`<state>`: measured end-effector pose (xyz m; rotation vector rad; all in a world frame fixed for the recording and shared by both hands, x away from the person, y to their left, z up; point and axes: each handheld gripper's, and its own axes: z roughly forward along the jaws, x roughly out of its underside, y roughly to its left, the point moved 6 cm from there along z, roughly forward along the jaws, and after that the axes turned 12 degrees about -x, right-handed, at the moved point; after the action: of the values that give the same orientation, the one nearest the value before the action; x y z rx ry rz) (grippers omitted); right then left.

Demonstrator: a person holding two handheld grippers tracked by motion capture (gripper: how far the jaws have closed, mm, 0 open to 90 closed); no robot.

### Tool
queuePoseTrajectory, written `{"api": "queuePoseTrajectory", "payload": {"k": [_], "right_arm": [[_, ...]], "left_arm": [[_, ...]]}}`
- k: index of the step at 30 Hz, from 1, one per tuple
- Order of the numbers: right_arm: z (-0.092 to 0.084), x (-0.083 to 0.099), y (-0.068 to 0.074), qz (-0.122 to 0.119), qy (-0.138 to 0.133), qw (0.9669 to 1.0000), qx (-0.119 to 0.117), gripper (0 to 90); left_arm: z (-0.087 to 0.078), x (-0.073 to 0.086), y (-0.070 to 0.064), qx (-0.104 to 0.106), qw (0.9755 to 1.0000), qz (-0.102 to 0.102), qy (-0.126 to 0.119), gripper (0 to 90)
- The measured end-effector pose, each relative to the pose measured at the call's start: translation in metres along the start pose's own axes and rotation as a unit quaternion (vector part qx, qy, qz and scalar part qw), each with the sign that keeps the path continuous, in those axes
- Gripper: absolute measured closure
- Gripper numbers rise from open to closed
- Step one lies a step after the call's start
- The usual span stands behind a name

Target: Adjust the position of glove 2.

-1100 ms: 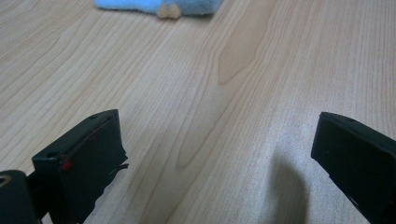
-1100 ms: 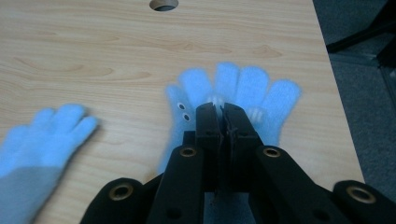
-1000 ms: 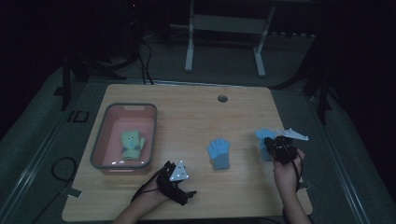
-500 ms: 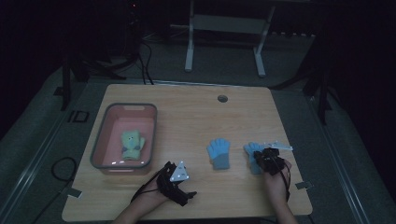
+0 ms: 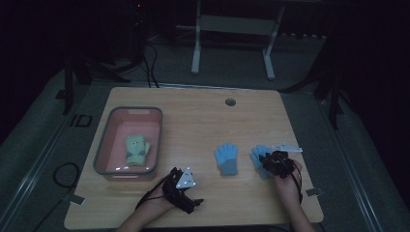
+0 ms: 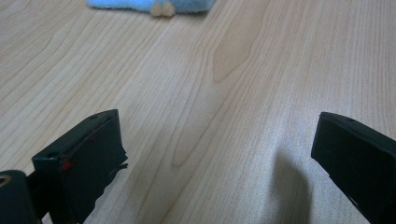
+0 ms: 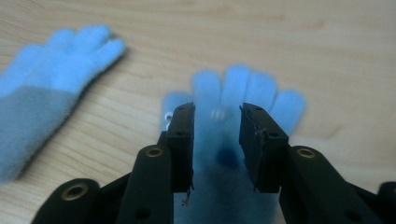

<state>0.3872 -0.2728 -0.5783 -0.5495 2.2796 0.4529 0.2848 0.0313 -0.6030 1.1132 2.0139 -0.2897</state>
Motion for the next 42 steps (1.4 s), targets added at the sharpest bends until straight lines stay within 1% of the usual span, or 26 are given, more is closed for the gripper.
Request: {"api": "queuePoseTrajectory", "payload": {"k": [1, 2, 4, 5, 6, 7, 8, 9, 12, 14, 16, 18, 19, 21, 24, 25, 28, 30, 33, 35, 37, 40, 41, 42], "right_arm": [[-0.002, -0.002, -0.002, -0.012, 0.000, 0.9999, 0.003, 64.5], [-0.005, -0.004, -0.004, -0.022, -0.002, 0.9998, 0.000, 64.5], [-0.009, -0.008, -0.008, -0.031, -0.007, 0.9993, -0.019, 64.6], [-0.009, -0.008, -0.008, -0.031, -0.007, 0.9993, -0.019, 64.6], [-0.011, -0.009, -0.010, -0.037, -0.006, 0.9990, -0.024, 64.5], [-0.015, -0.010, -0.013, -0.049, -0.003, 0.9977, -0.048, 63.5], [-0.016, -0.010, -0.015, -0.052, 0.001, 0.9973, -0.053, 63.2], [-0.016, -0.008, -0.016, -0.053, 0.006, 0.9967, -0.061, 62.9], [-0.014, 0.000, -0.020, -0.047, 0.014, 0.9954, -0.082, 62.8], [-0.012, 0.006, -0.022, -0.054, 0.018, 0.9950, -0.082, 64.0], [-0.010, 0.011, -0.022, -0.053, 0.023, 0.9946, -0.086, 64.7], [-0.008, 0.014, -0.023, -0.052, 0.020, 0.9947, -0.087, 64.7], [-0.006, 0.017, -0.023, -0.052, 0.020, 0.9949, -0.084, 64.5], [-0.006, 0.019, -0.021, -0.056, 0.016, 0.9953, -0.078, 64.5], [-0.005, 0.020, -0.019, -0.070, 0.013, 0.9956, -0.061, 65.7], [-0.004, 0.020, -0.018, -0.074, 0.010, 0.9955, -0.057, 67.6], [-0.003, 0.022, -0.016, -0.069, -0.001, 0.9962, -0.053, 77.3], [-0.003, 0.022, -0.013, -0.069, -0.001, 0.9967, -0.041, 81.9], [-0.002, 0.021, -0.011, -0.056, -0.003, 0.9980, -0.030, 84.5], [-0.003, 0.018, -0.011, -0.037, -0.004, 0.9990, -0.026, 85.3], [-0.006, 0.013, -0.010, -0.028, -0.012, 0.9993, -0.019, 85.8], [-0.014, 0.003, -0.006, -0.024, -0.024, 0.9994, -0.011, 85.9], [-0.017, -0.002, -0.004, -0.023, -0.028, 0.9993, -0.012, 85.9], [-0.017, -0.002, -0.004, -0.023, -0.028, 0.9993, -0.012, 85.9]], "left_arm": [[0.000, 0.000, 0.000, 0.000, 1.0000, 0.000, 0.000, 2.6], [0.000, 0.000, 0.000, 0.000, 1.0000, 0.000, 0.000, 2.6], [0.000, 0.000, 0.000, 0.000, 1.0000, 0.000, 0.000, 2.6], [0.000, 0.000, 0.000, 0.000, 1.0000, 0.000, 0.000, 2.6], [0.000, 0.000, 0.000, 0.000, 1.0000, 0.000, 0.000, 2.6], [0.000, 0.000, 0.000, -0.001, 1.0000, 0.000, 0.000, 2.6], [0.001, 0.000, 0.000, -0.002, 1.0000, 0.000, 0.000, 2.6], [0.001, 0.000, 0.000, -0.002, 1.0000, 0.001, 0.001, 2.6], [0.000, 0.000, 0.000, -0.002, 1.0000, 0.000, 0.000, 2.6], [0.000, 0.000, 0.000, -0.002, 1.0000, 0.000, 0.000, 2.6], [0.000, 0.000, 0.000, -0.003, 1.0000, -0.001, 0.000, 2.6], [0.001, 0.000, 0.000, -0.003, 1.0000, 0.000, 0.001, 2.6], [0.000, 0.000, 0.000, -0.003, 1.0000, -0.001, 0.001, 2.6], [0.001, 0.000, 0.000, -0.004, 1.0000, -0.002, 0.000, 2.6], [0.000, 0.000, 0.000, -0.004, 1.0000, -0.001, 0.001, 2.6], [0.000, 0.000, 0.000, -0.004, 1.0000, -0.001, 0.001, 2.6], [0.000, 0.000, 0.000, -0.003, 1.0000, -0.001, 0.000, 2.6], [0.000, 0.000, 0.000, -0.003, 1.0000, 0.001, 0.001, 2.6], [0.000, 0.000, 0.000, -0.003, 1.0000, 0.000, 0.001, 2.6], [0.000, 0.000, 0.000, -0.003, 1.0000, -0.001, 0.000, 2.6], [0.000, 0.000, 0.000, -0.003, 1.0000, -0.001, 0.001, 2.6], [0.000, 0.000, 0.000, -0.003, 1.0000, 0.000, 0.001, 2.6], [0.000, 0.000, 0.000, -0.003, 1.0000, 0.000, 0.001, 2.6], [0.000, 0.000, 0.000, -0.003, 1.0000, 0.000, 0.001, 2.6]]}}
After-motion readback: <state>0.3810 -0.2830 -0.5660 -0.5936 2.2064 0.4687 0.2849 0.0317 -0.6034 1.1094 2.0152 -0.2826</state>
